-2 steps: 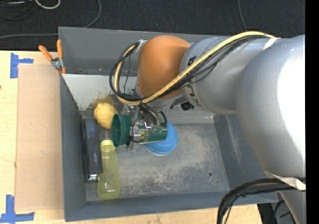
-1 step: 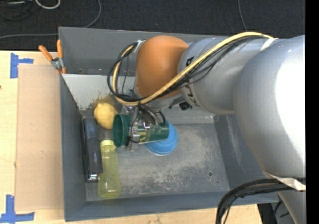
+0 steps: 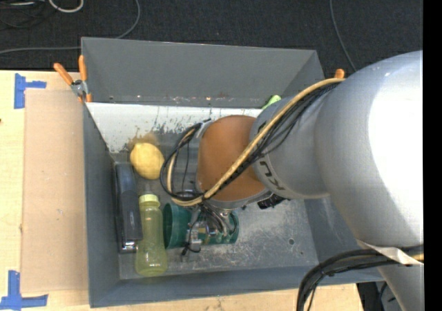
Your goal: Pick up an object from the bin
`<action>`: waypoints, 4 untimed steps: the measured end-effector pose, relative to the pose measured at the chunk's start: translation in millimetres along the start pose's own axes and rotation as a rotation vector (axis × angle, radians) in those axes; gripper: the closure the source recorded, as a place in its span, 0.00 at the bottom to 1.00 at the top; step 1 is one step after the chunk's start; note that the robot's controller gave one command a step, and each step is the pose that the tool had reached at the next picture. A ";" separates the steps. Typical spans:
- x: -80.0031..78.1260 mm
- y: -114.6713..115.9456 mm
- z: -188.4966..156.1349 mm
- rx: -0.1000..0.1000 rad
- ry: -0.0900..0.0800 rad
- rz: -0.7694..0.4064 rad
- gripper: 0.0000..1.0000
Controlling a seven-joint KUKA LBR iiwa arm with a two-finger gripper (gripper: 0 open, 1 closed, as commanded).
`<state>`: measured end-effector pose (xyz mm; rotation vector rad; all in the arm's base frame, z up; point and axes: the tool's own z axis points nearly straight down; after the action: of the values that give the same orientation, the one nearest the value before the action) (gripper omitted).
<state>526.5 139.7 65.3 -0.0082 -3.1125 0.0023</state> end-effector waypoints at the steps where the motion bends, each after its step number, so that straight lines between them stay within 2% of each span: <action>1: -16.9 9.5 -16.8 -0.006 -0.032 -0.078 1.00; 2: -17.0 9.2 -16.8 -0.006 -0.032 -0.077 1.00; 3: -12.1 11.0 -112.8 -0.005 -0.028 -0.081 1.00; 4: -22.3 19.1 -18.6 -0.001 -0.023 -0.049 1.00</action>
Offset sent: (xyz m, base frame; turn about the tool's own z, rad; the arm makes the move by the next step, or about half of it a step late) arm 0.0000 0.0000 0.0000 0.0000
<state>549.4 158.7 83.3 0.0689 -3.1345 0.0004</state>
